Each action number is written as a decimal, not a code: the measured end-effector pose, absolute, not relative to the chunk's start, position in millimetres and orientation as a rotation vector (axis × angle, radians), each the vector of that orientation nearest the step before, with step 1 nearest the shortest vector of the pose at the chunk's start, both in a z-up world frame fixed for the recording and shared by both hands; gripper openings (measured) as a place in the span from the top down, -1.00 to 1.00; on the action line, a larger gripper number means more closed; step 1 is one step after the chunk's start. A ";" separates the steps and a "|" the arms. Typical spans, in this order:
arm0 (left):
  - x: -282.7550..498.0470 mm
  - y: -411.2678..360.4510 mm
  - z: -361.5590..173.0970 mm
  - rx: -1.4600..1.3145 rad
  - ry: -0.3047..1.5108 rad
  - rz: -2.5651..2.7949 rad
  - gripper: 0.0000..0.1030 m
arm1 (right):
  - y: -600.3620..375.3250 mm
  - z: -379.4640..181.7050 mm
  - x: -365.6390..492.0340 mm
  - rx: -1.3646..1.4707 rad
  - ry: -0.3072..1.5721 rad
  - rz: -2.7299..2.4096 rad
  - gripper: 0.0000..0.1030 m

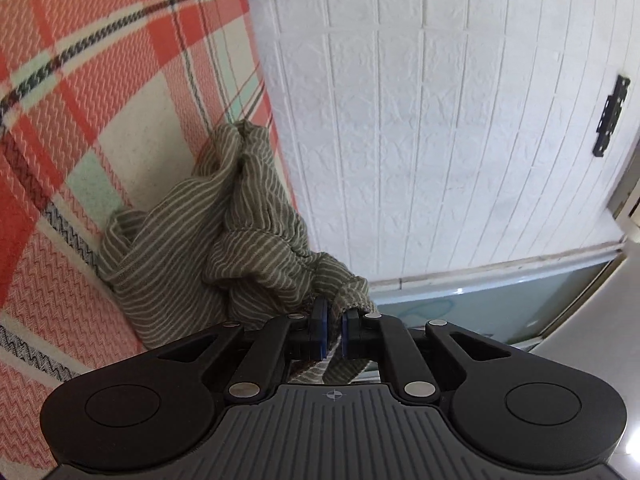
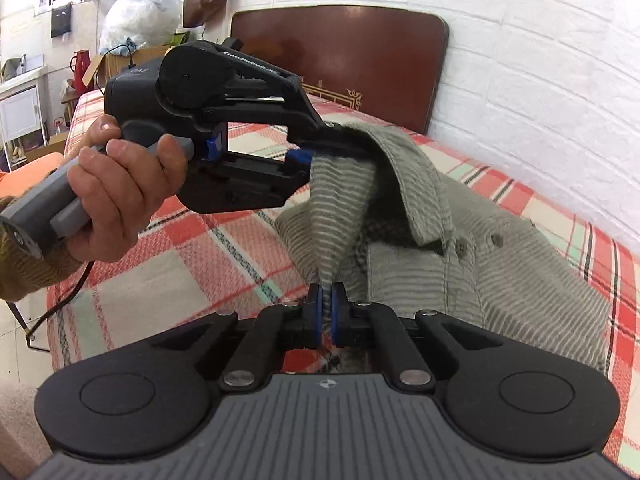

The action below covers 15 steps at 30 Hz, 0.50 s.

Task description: Fold clothes

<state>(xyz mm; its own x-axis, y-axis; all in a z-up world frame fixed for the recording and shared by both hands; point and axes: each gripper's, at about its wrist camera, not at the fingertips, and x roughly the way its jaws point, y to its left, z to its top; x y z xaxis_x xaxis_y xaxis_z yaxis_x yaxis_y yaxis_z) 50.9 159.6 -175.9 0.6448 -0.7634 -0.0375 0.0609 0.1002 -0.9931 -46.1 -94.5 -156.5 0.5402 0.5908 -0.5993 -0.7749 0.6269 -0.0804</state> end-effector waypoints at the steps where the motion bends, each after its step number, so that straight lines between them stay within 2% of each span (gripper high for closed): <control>1: 51.4 159.4 -178.7 -1.347 0.668 -0.696 0.93 | -95.9 -157.1 -45.9 -0.355 0.569 0.834 0.91; 4: 51.9 162.0 -185.6 -1.363 0.672 -0.725 0.82 | -101.5 -156.3 -43.8 -0.324 0.579 0.848 0.89; 7: 53.7 167.4 -185.5 -1.353 0.677 -0.730 0.74 | -112.3 -142.5 -45.1 -0.247 0.560 0.874 0.73; 10: 57.5 168.3 -179.6 -1.317 0.688 -0.746 0.68 | -122.8 -121.4 -49.9 -0.212 0.459 0.841 0.68; 11: 58.3 167.6 -178.0 -1.309 0.689 -0.752 0.53 | -121.9 -117.8 -52.1 -0.247 0.415 0.815 0.55; 12: 59.1 167.0 -176.4 -1.302 0.689 -0.759 0.52 | -118.9 -116.4 -54.4 -0.303 0.372 0.786 0.25; 13: 59.8 166.4 -174.9 -1.295 0.689 -0.765 0.52 | -116.0 -115.0 -56.7 -0.358 0.328 0.756 0.09; 14: 60.6 165.8 -173.3 -1.288 0.689 -0.771 0.52 | -112.2 -117.1 -57.7 -0.405 0.304 0.738 0.00; 15: 61.3 165.0 -172.0 -1.281 0.691 -0.778 0.52 | -107.8 -121.1 -57.9 -0.449 0.292 0.727 0.03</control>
<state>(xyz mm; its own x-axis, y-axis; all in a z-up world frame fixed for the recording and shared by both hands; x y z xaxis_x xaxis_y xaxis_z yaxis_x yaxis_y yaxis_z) 61.3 165.1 -172.0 0.5710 -0.8206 -0.0223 0.1192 0.1097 -0.9868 -57.9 -107.8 -121.1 0.7135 0.5709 -0.4062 -0.6933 0.6589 -0.2917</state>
